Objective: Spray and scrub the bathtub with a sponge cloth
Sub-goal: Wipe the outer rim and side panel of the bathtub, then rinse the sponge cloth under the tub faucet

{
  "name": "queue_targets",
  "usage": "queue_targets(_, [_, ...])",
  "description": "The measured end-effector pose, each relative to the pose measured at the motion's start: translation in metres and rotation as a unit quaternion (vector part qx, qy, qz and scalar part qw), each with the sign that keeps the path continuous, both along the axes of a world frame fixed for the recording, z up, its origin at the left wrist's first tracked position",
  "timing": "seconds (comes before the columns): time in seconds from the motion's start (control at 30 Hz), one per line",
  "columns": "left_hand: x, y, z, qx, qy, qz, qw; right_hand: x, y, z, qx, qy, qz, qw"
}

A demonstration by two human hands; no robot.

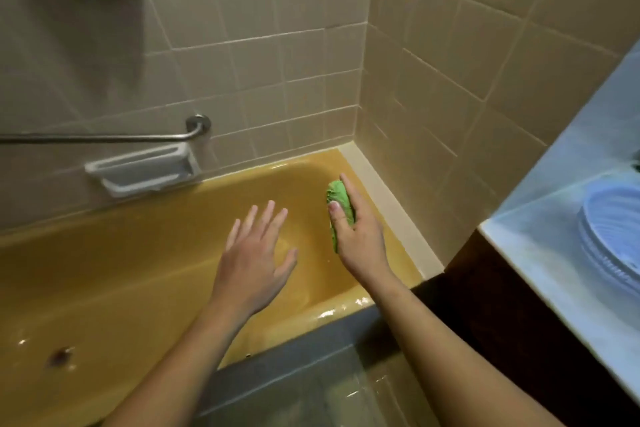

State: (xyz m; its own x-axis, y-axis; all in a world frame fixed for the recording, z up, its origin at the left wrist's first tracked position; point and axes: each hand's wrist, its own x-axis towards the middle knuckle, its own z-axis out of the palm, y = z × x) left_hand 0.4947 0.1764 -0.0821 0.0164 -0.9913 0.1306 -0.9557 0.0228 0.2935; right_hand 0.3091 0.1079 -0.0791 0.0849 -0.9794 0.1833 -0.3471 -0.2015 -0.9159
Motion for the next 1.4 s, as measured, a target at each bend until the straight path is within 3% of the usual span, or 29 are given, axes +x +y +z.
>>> queue_targets(0.2, [0.062,0.085,0.054,-0.026,0.056,0.154,0.986,0.090,0.044,0.046,0.028,-0.057,0.097,0.993])
queue_targets(0.33, [0.128,0.153,0.073,-0.019,0.040,0.226,0.973,0.168,0.098,0.049,0.137,-0.139,0.158,0.968])
queue_targets(0.53, [0.252,0.271,0.081,0.005,0.002,0.316,0.949,0.296,0.185,0.029,0.223,-0.127,0.246,0.935])
queue_targets(0.8, [0.384,0.388,0.058,0.084,0.015,0.362,0.928,0.448,0.280,0.018,0.221,-0.088,0.314,0.919])
queue_targets(1.07, [0.465,0.391,0.026,0.128,0.045,0.329,0.935,0.543,0.297,-0.012,0.214,-0.054,0.327,0.919])
queue_targets(1.4, [0.627,0.311,0.002,0.197,0.020,0.306,0.931,0.685,0.225,-0.077,0.255,-0.055,0.305,0.916])
